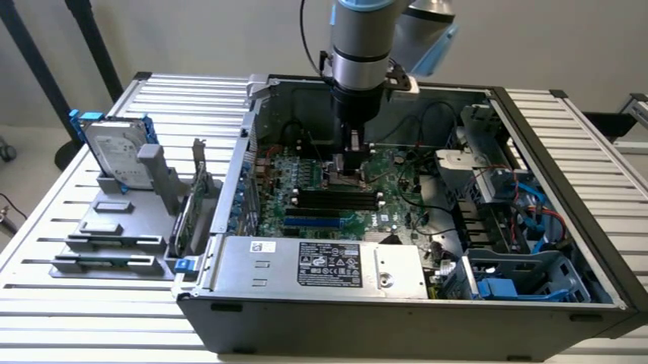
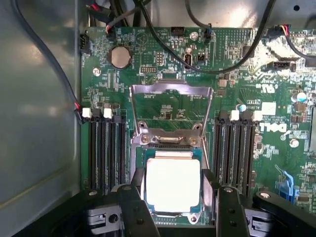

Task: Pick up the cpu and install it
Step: 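Place the cpu into insertion slot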

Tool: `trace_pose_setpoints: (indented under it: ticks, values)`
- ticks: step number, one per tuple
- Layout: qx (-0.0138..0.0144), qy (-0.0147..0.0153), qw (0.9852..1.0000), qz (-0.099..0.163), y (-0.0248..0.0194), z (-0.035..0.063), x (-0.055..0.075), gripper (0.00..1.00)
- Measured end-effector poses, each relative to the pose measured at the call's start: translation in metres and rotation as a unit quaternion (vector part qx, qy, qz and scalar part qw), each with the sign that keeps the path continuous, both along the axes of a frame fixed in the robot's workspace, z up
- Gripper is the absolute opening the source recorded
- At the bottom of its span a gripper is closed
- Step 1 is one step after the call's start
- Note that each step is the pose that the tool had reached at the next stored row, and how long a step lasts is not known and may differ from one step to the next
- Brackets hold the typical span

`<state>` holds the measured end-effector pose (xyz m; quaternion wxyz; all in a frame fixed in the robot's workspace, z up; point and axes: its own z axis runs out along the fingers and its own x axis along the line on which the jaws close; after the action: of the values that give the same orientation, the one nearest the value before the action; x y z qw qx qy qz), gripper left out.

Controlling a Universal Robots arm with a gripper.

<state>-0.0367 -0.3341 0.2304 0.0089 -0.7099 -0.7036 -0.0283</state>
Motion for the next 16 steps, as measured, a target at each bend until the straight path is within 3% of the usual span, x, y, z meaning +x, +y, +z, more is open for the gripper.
trace_pose_setpoints:
  ticks: [3, 9, 16]
  values:
    - [0.0001, -0.0006, 1.0000, -0.002, 0.0001, -0.0010, -0.009, 0.55]
    - [0.0003, -0.0008, 1.0000, -0.007, 0.0002, -0.0042, -0.009, 0.55]
    - [0.0033, -0.0008, 1.0000, -0.008, 0.0004, -0.0113, -0.006, 0.55]
